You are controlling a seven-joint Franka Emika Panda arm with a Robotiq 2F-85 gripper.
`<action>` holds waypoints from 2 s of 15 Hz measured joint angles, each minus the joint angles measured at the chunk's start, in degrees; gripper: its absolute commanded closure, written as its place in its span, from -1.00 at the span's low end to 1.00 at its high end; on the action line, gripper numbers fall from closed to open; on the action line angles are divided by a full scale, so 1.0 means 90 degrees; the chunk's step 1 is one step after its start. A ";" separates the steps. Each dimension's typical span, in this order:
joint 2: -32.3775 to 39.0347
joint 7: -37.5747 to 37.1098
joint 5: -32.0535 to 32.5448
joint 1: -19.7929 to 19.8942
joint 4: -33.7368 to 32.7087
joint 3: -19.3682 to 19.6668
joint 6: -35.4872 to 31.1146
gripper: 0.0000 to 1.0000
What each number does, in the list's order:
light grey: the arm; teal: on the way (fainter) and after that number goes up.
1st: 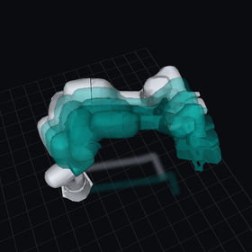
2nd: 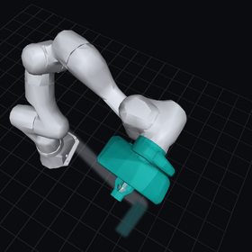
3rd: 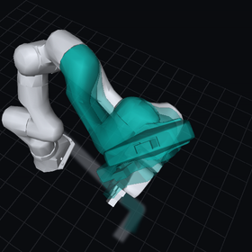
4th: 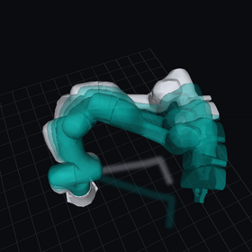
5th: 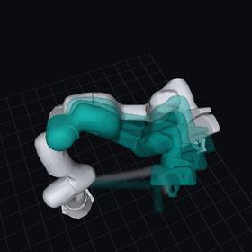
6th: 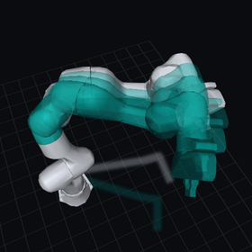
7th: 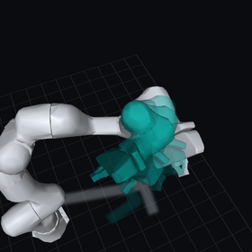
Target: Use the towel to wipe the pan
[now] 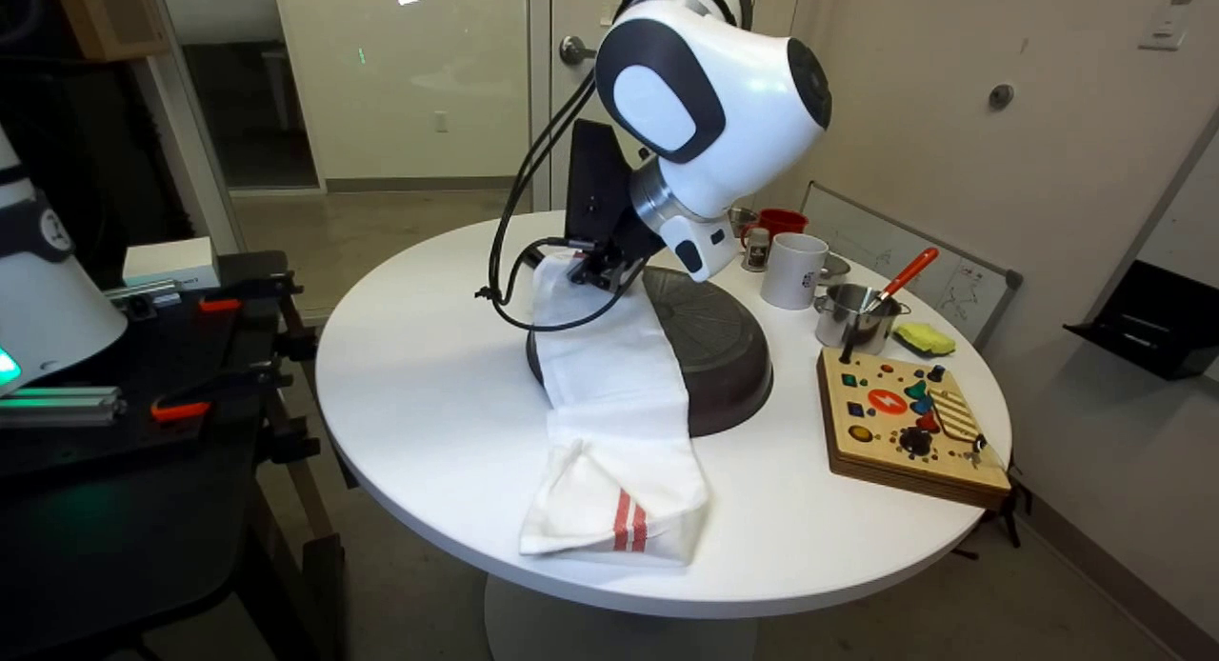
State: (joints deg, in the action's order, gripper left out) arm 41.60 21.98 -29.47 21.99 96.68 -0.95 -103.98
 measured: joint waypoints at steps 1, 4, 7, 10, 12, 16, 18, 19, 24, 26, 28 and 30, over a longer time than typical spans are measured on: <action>-0.0007 0.0000 0.0138 -0.0077 -0.0057 0.0014 -0.0118 0.91; -0.0145 -0.0030 0.0732 -0.0395 -0.0226 0.0074 -0.0562 0.92; -0.0376 -0.0053 0.1312 -0.0668 -0.0357 0.0124 -0.0856 0.92; -0.0515 -0.0053 0.1623 -0.0774 -0.0388 0.0140 -0.0950 0.92; -0.0506 -0.0056 0.1717 -0.0783 -0.0385 0.0160 -0.0961 0.91; -0.0346 -0.0070 0.1724 -0.0747 -0.0337 0.0263 -0.1036 0.91; -0.0220 -0.0076 0.1724 -0.0706 -0.0318 0.0301 -0.1085 0.91; -0.0157 -0.0082 0.1724 -0.0684 -0.0315 0.0316 -0.1107 0.91; -0.0080 -0.0325 0.1850 -0.0672 -0.0314 0.0438 -0.1178 0.91; -0.0085 -0.0504 0.2043 -0.0701 -0.0316 0.0537 -0.1258 0.91; -0.0085 -0.0674 0.2259 -0.0722 -0.0317 0.0637 -0.1365 0.91; -0.0084 -0.0846 0.2503 -0.0739 -0.0316 0.0740 -0.1477 0.91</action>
State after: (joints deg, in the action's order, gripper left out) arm 40.84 14.37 -6.95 15.34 93.84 5.70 -117.27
